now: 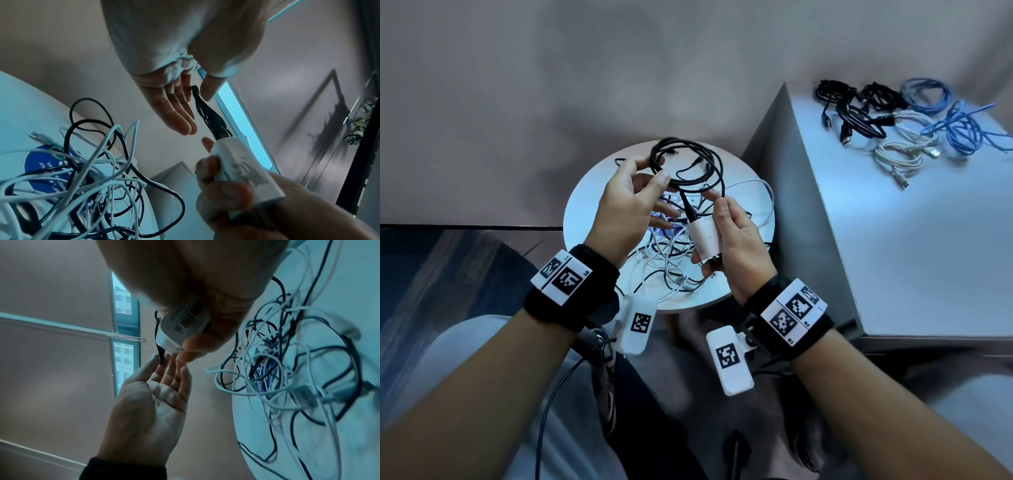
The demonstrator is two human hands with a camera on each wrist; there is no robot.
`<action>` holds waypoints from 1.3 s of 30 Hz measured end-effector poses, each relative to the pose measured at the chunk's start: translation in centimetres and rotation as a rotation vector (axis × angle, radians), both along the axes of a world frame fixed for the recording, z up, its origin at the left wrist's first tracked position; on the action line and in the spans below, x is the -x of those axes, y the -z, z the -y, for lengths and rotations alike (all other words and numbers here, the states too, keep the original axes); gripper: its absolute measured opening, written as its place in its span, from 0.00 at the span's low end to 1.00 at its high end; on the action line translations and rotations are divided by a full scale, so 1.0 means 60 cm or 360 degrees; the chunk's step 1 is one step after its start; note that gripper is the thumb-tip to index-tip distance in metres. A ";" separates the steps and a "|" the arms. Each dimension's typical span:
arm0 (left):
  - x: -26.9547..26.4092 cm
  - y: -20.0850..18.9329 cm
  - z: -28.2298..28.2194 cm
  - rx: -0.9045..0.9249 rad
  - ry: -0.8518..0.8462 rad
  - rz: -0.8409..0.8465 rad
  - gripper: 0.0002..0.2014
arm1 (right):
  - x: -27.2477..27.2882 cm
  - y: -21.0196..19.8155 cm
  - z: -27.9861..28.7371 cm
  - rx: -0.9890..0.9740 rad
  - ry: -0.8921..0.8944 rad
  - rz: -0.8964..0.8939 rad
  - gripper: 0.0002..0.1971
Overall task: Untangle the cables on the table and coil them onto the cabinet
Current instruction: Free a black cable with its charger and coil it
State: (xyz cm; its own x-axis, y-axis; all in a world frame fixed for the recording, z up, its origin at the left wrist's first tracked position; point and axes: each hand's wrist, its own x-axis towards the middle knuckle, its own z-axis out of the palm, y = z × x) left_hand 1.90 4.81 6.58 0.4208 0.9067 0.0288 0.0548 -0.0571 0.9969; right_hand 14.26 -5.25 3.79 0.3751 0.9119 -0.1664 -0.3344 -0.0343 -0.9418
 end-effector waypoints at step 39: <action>-0.022 0.172 0.238 -0.0969 0.1880 -0.1519 0.15 | -0.370 -0.123 0.084 0.1533 0.0655 0.1469 0.27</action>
State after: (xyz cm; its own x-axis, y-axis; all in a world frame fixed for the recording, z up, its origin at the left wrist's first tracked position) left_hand 3.24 -9.47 -3.71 0.9059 0.0399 -0.4216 0.2450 -0.8613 0.4451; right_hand 36.49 -10.32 11.16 0.9015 0.3804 -0.2063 0.2423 -0.8388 -0.4876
